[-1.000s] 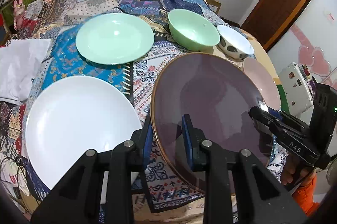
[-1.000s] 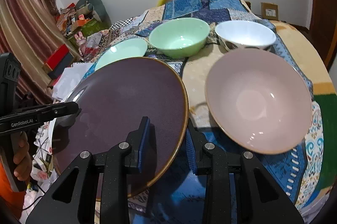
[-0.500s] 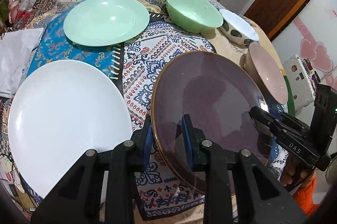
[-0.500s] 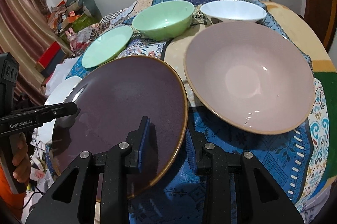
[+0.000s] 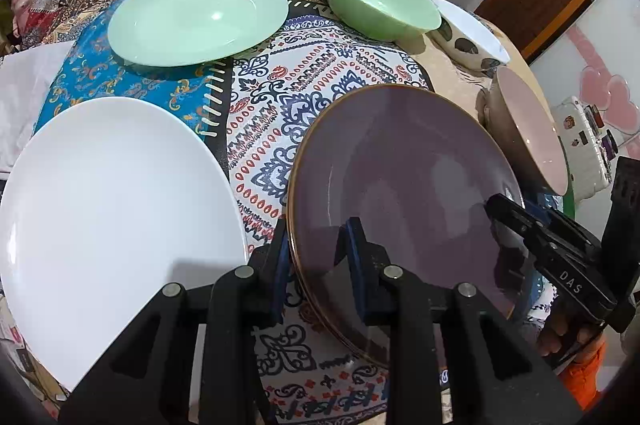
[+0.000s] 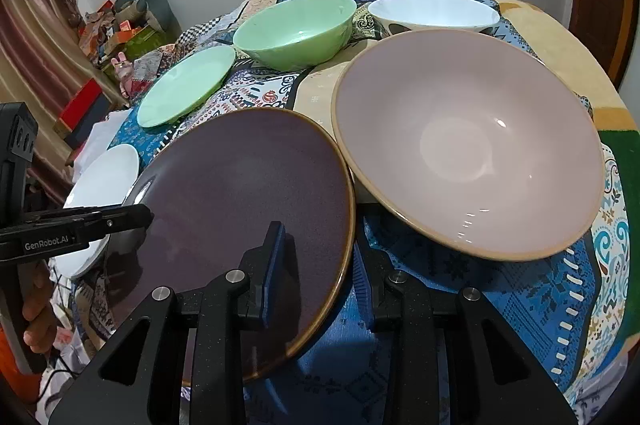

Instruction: Organize plates and bowls

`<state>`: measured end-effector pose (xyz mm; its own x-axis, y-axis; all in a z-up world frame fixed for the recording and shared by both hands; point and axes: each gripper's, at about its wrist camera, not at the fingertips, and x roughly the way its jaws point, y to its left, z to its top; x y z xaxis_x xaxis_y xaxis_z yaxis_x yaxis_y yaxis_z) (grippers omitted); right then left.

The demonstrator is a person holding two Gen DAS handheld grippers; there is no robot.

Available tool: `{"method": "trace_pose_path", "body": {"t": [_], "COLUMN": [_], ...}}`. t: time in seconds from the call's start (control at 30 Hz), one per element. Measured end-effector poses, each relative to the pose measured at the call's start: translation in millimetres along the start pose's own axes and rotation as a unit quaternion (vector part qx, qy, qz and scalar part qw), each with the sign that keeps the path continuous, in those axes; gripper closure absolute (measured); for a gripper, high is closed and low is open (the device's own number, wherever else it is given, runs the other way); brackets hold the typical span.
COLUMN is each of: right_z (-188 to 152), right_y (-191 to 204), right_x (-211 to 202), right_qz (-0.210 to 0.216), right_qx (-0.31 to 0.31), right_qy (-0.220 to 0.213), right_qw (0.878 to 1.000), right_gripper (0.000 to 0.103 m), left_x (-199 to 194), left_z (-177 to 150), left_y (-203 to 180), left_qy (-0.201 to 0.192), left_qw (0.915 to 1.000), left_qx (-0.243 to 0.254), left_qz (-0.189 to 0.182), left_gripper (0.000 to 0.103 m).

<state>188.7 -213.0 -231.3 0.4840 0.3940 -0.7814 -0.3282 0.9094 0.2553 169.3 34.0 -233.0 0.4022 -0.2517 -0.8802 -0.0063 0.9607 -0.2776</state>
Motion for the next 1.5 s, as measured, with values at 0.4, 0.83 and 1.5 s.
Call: {"method": "trace_pose_path", "body": {"t": [0.4, 0.83, 1.5], "right_z": [0.6, 12.7, 37.1], "right_y": [-0.1, 23.0, 118.4], "right_x": [-7.3, -41.0, -34.3], "right_qz": [-0.001, 0.004, 0.052], "right_qx": [0.000, -0.025, -0.125], "right_qy": [0.003, -0.038, -0.066], "right_qw": [1.000, 0.999, 0.989], "right_gripper": [0.072, 0.072, 0.050], "left_x": [-11.4, -80.9, -157.5], "left_z": [-0.7, -11.0, -32.7], "left_y": [2.4, 11.7, 90.4], "left_qy": [-0.009, -0.097, -0.175], "left_qw": [0.9999, 0.9940, 0.9728], "left_qx": [-0.013, -0.006, -0.041], "left_qz": [0.005, 0.051, 0.146], "left_gripper": [0.076, 0.059, 0.029]}}
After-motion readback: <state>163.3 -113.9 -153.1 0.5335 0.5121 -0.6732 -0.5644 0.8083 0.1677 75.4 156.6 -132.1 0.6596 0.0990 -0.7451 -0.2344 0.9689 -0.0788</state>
